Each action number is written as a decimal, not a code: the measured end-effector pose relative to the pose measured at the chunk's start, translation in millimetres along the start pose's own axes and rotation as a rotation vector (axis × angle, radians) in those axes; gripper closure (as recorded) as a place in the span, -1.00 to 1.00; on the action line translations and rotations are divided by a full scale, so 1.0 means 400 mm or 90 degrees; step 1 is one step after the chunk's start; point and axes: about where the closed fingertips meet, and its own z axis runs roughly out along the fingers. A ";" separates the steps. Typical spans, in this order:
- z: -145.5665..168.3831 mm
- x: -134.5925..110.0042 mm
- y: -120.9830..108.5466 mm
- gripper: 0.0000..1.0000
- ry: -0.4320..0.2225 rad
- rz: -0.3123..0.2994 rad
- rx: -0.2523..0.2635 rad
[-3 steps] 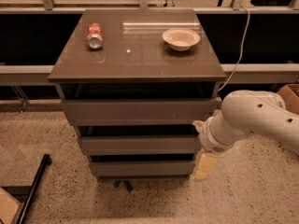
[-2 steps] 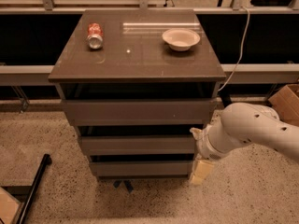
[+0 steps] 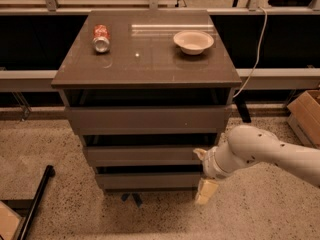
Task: Open bottom drawer
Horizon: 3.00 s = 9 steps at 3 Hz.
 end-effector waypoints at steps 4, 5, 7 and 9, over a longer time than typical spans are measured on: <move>0.226 0.023 0.006 -1.00 -0.052 0.012 -0.094; 0.295 0.043 -0.007 -1.00 -0.045 0.023 -0.094; 0.434 0.120 -0.050 -1.00 -0.052 0.061 -0.072; 0.563 0.191 -0.106 -1.00 -0.104 0.096 -0.069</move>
Offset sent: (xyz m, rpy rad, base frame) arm 0.0176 0.0435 -0.0971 0.1373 0.1516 0.0961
